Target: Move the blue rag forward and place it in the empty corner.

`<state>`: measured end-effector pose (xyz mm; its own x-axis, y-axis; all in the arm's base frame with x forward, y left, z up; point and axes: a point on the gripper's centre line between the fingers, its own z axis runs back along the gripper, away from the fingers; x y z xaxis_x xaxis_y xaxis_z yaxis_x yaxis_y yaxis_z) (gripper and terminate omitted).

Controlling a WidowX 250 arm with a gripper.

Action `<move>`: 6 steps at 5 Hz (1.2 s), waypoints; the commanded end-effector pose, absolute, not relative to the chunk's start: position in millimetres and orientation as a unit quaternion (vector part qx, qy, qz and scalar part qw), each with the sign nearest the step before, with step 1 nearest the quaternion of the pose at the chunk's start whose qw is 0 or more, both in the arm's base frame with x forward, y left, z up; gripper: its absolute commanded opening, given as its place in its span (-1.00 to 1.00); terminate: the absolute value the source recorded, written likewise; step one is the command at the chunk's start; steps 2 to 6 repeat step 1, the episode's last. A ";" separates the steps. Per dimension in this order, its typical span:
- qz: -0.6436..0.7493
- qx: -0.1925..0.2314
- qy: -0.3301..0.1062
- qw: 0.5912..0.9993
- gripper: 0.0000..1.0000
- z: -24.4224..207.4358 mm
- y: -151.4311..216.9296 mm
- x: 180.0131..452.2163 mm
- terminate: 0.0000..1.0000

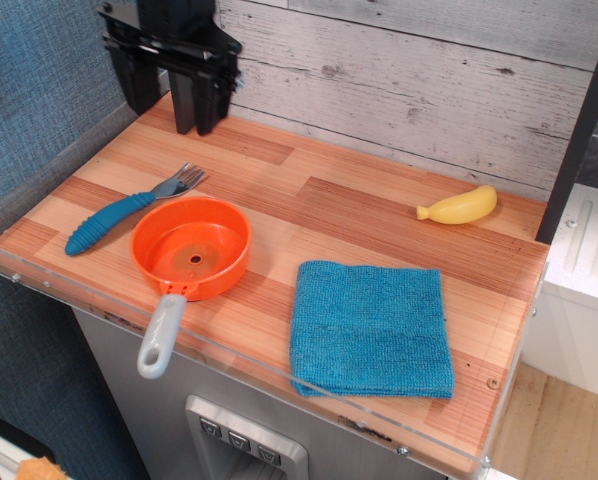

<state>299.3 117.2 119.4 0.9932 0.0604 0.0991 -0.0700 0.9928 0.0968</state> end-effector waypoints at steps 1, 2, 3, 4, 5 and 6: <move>0.047 0.045 -0.086 0.994 1.00 134.2 151.2 288.7 1.00; 0.047 0.045 -0.086 0.994 1.00 134.2 151.2 288.7 1.00; 0.047 0.045 -0.086 0.994 1.00 134.2 151.2 288.7 1.00; 0.047 0.045 -0.086 0.994 1.00 134.2 151.2 288.7 1.00; 0.047 0.045 -0.086 0.994 1.00 134.2 151.2 288.7 1.00; 0.047 0.045 -0.086 0.994 1.00 134.2 151.2 288.7 1.00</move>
